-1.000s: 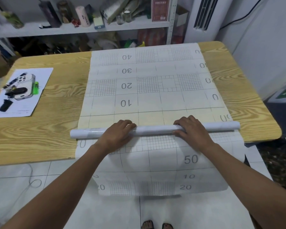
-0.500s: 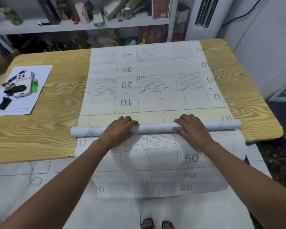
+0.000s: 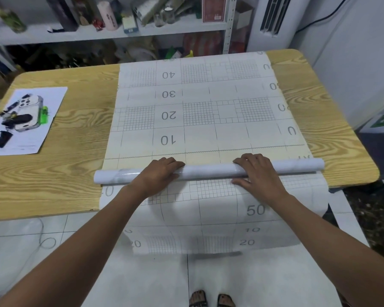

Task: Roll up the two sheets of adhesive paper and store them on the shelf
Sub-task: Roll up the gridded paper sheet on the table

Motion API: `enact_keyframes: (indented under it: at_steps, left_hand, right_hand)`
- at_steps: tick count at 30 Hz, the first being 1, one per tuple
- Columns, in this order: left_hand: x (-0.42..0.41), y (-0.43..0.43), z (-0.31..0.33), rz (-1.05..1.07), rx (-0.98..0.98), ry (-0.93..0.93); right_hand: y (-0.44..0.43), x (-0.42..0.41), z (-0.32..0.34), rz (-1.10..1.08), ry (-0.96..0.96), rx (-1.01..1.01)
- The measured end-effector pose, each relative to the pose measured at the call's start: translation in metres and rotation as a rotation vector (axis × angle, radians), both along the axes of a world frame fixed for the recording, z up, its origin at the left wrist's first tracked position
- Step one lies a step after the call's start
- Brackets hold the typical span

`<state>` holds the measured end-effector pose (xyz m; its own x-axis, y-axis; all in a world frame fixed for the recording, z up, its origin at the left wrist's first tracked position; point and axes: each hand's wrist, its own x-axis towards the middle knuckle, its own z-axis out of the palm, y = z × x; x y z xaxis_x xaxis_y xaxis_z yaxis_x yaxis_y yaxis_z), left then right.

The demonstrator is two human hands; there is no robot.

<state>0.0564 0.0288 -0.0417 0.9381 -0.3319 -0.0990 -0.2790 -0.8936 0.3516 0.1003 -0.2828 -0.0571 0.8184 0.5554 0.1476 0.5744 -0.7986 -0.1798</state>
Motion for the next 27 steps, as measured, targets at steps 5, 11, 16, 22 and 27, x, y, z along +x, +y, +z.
enact_keyframes:
  at_steps: [5,11,16,22,27]
  left_hand:
    - [-0.003,-0.004,-0.003,-0.001,-0.019,-0.059]
    - [-0.014,-0.007,-0.009,-0.063,0.106,-0.235]
    - [-0.017,-0.012,-0.014,-0.032,0.108,-0.219]
    - [-0.014,-0.008,-0.015,-0.024,0.005,-0.193]
    - [-0.018,-0.011,-0.014,0.01,-0.022,-0.203]
  right_hand:
    - [0.003,0.004,-0.001,-0.028,0.009,0.014]
    - [0.003,0.007,0.001,0.0,0.048,0.018]
    - [0.002,0.007,0.003,0.024,0.107,-0.001]
    - [0.001,0.004,0.007,0.047,0.146,-0.005]
    - [0.002,-0.003,0.008,0.054,0.125,-0.047]
